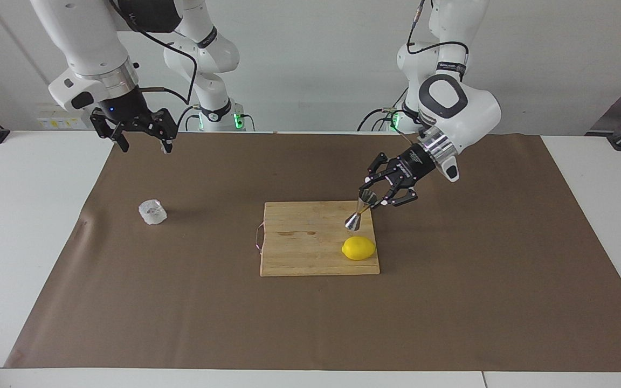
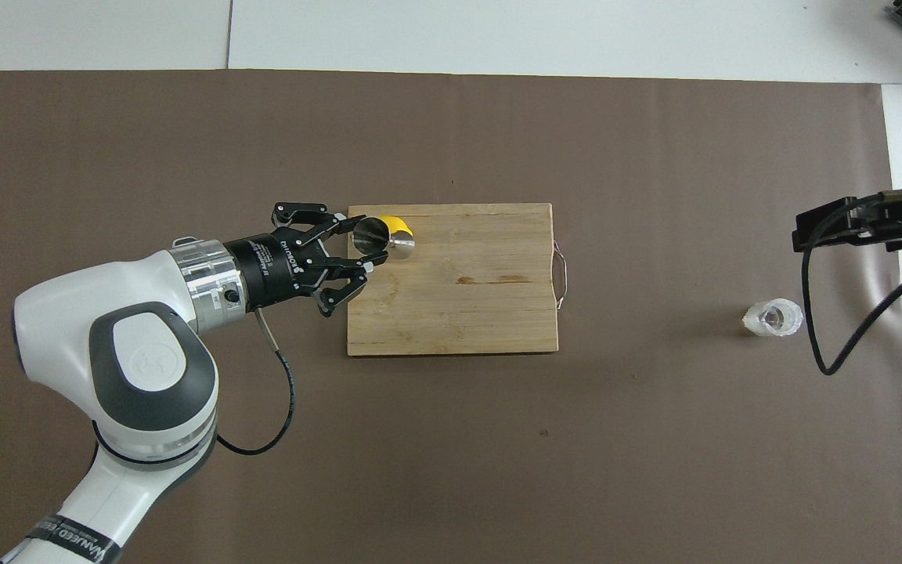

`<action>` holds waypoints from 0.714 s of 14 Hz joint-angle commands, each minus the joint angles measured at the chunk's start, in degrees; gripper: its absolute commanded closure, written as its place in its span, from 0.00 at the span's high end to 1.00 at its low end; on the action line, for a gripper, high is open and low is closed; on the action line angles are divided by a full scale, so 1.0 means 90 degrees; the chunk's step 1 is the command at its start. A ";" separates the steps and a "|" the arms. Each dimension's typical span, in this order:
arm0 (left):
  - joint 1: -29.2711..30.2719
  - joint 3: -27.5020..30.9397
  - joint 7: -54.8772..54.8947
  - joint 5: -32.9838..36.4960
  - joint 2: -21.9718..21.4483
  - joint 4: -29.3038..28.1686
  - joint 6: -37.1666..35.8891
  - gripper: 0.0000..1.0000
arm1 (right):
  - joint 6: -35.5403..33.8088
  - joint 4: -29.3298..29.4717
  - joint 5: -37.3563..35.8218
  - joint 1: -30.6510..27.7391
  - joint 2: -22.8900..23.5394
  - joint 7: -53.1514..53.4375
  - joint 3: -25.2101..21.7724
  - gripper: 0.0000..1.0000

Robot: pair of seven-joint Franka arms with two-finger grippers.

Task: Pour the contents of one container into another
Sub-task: 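Lift the metal cup with the left gripper and carry it over the board, then lower the metal cup onto the board and open the left gripper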

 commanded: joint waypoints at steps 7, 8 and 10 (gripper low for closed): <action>-0.2115 0.0083 -0.2146 -0.0271 0.0658 0.0467 0.3041 0.00 | -0.0055 -0.0117 0.0000 -0.0057 -0.0113 0.0000 0.0053 1.00; -0.2290 0.0064 -0.2196 -0.0271 0.0824 0.0584 0.3237 0.00 | -0.0055 -0.0117 0.0000 -0.0057 -0.0113 0.0000 0.0043 1.00; -0.2487 0.0054 -0.2226 -0.0242 0.1166 0.0838 0.3433 0.00 | -0.0055 -0.0117 0.0000 -0.0057 -0.0113 0.0000 0.0052 1.00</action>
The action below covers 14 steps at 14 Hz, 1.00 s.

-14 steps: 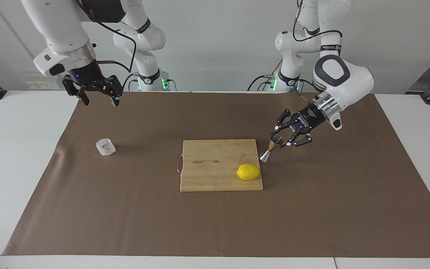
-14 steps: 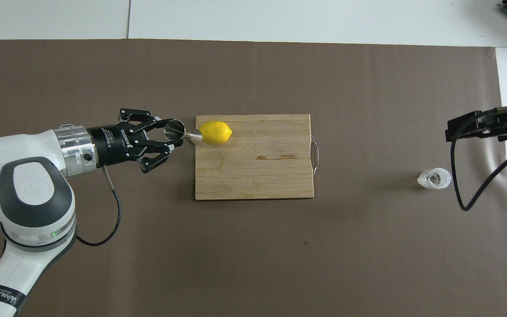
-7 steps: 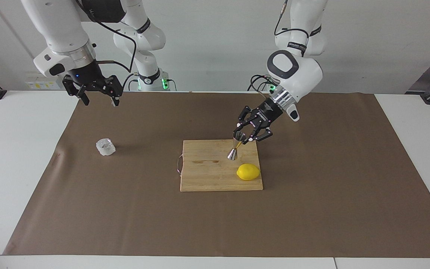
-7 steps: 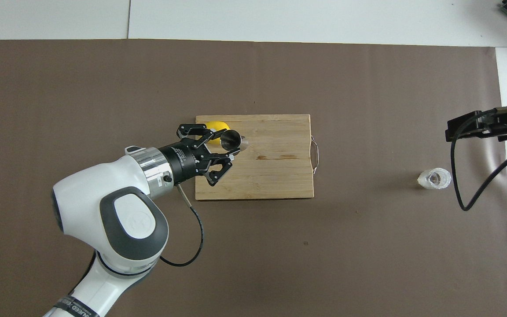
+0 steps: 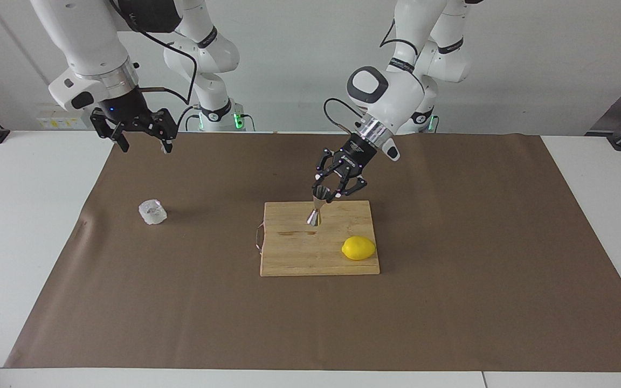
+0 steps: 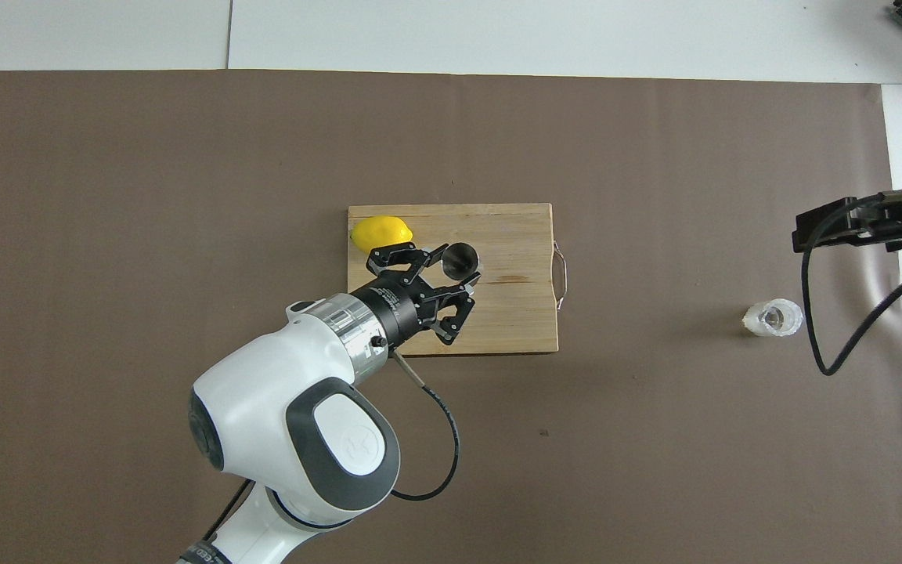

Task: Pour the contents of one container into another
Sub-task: 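Lower the metal cup onto the board and open the left gripper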

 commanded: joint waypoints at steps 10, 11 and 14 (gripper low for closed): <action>-0.0420 -0.0338 -0.0033 0.0233 0.1310 0.0835 0.1034 0.00 | -0.0055 -0.0117 0.0000 -0.0057 -0.0113 0.0000 0.0052 1.00; -0.0421 -0.0338 -0.0023 0.0243 0.1320 0.0835 0.1034 0.00 | -0.0055 -0.0117 0.0000 -0.0057 -0.0113 0.0000 0.0043 1.00; -0.0508 -0.0338 -0.0003 0.0438 0.1476 0.0825 0.1034 0.01 | -0.0055 -0.0117 0.0000 -0.0057 -0.0113 0.0000 0.0043 1.00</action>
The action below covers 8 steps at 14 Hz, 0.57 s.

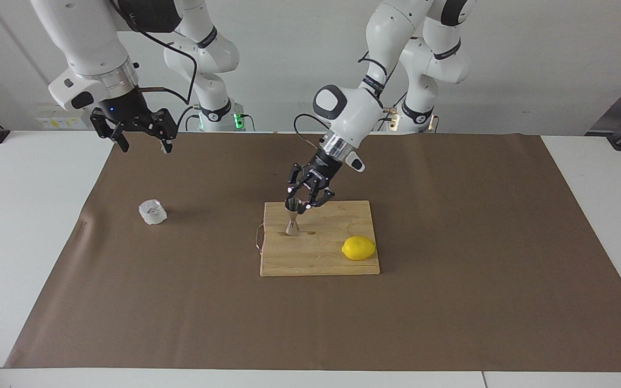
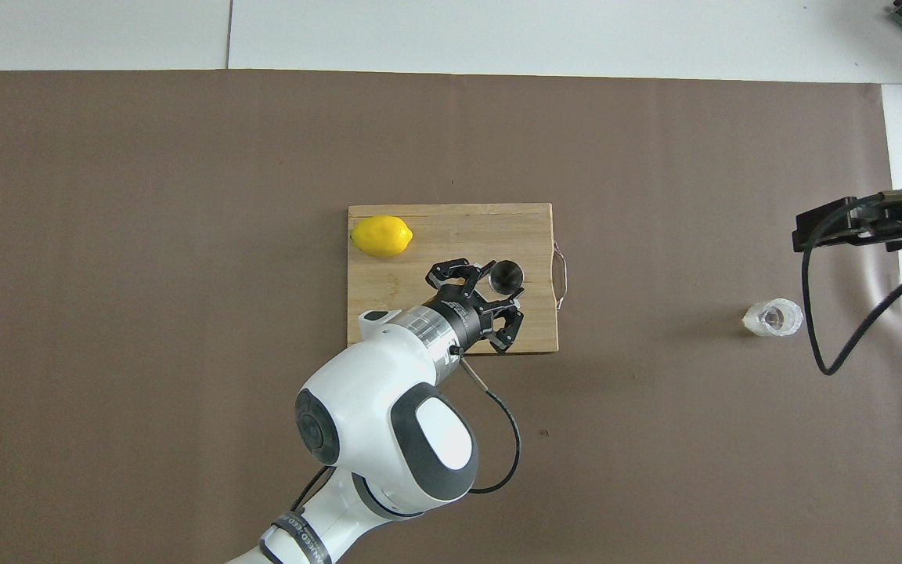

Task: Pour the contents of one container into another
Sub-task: 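Lower the metal cup onto the board and open the left gripper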

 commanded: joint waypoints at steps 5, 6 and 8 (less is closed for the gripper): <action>-0.0157 0.0044 -0.0021 0.0188 0.0235 0.0117 0.0174 0.75 | -0.0055 -0.0117 0.0000 -0.0057 -0.0112 0.0000 0.0043 1.00; -0.0147 0.0044 -0.0041 0.0188 0.0235 0.0127 0.0184 1.00 | -0.0055 -0.0117 0.0000 -0.0057 -0.0112 0.0000 0.0043 1.00; -0.0137 0.0054 -0.0051 0.0208 0.0176 0.0136 0.0184 1.00 | -0.0065 -0.0117 0.0000 -0.0077 -0.0112 0.0000 0.0043 1.00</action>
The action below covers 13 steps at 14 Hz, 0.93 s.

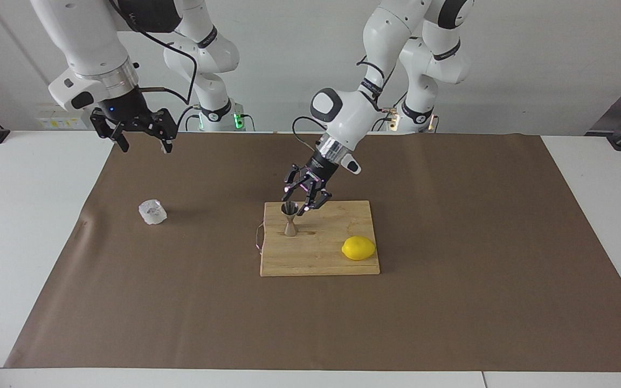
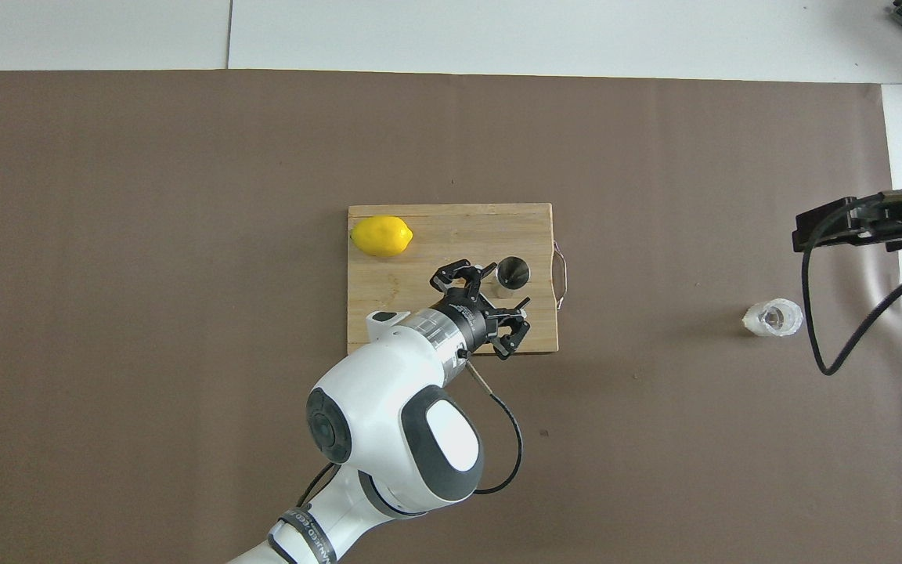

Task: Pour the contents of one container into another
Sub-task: 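Lower the metal cup onto the board and open the left gripper, then retract the left gripper while the right gripper reaches the white cup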

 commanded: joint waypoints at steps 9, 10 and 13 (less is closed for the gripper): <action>0.0548 0.0142 -0.0051 0.0121 -0.0946 0.0058 -0.0873 1.00 | -0.0378 -0.0321 0.0010 -0.0056 -0.0297 -0.0030 0.0072 1.00; 0.0695 0.0142 -0.0041 0.0306 -0.0995 0.0068 -0.1079 1.00 | -0.0368 -0.0477 0.0010 -0.0056 -0.0375 -0.0039 0.0062 1.00; 0.1504 0.0142 0.0007 0.0959 -0.1239 0.0068 -0.2200 1.00 | -0.0115 -0.0859 0.0010 -0.0153 -0.0531 -0.1021 0.0043 1.00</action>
